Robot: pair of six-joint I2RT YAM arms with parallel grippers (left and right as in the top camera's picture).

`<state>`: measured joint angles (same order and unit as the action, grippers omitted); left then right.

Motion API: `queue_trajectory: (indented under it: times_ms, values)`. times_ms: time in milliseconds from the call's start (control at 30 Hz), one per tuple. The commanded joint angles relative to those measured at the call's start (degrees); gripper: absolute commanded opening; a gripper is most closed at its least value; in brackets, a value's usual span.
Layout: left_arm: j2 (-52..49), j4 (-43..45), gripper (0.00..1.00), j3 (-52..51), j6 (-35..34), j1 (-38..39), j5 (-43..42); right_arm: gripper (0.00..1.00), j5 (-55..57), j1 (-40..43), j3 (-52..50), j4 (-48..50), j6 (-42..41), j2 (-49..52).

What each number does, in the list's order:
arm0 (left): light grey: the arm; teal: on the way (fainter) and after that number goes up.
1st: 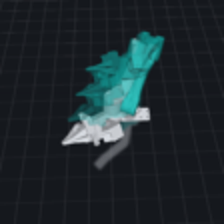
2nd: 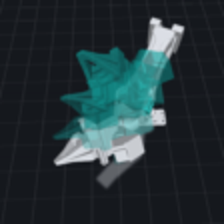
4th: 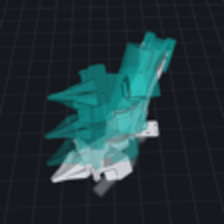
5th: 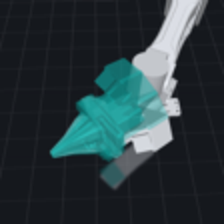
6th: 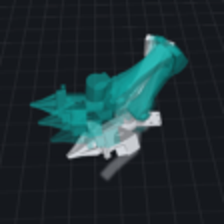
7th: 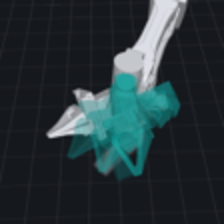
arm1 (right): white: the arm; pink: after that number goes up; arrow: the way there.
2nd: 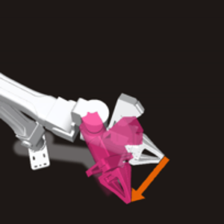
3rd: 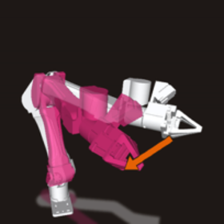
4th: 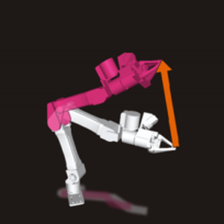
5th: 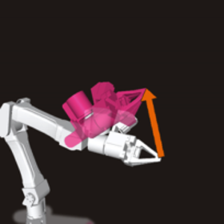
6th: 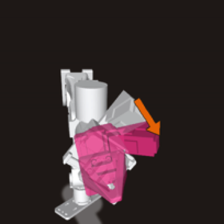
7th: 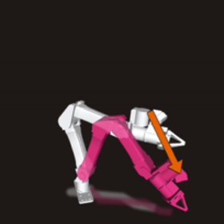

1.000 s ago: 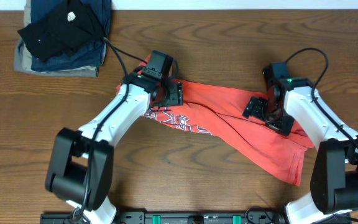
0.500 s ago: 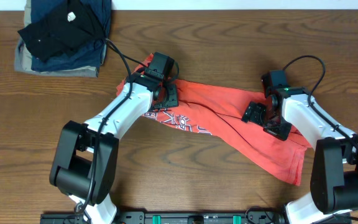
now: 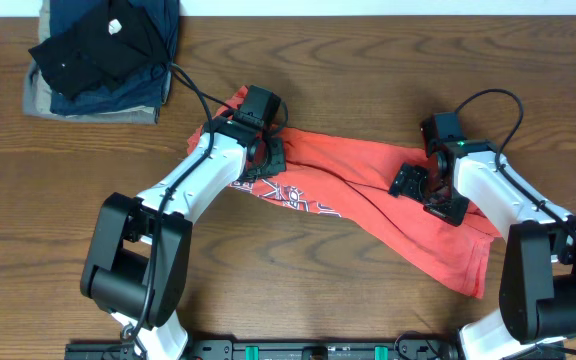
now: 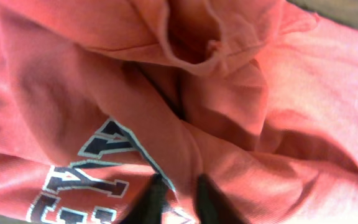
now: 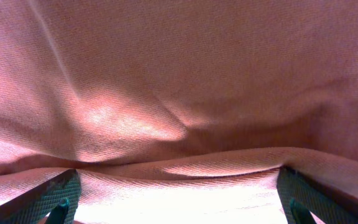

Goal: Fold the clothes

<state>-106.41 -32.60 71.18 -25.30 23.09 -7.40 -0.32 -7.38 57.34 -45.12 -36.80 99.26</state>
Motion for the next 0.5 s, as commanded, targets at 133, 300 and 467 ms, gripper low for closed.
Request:
queue_trajectory:
  times_ms: [133,300,467]
  values:
    - [0.1,-2.2,0.06,1.3,1.7,0.1,0.5,0.99,0.0,-0.5,-0.2,0.1,0.4,-0.4]
    - [5.0,-6.7,0.06,1.3,2.7,0.1,3.4,0.99,0.0,-0.5,-0.2,0.2,0.4,-0.4]
    - [12.3,-11.9,0.06,1.3,2.7,0.1,4.3,0.99,0.0,-0.5,-0.2,0.2,0.4,-0.4]
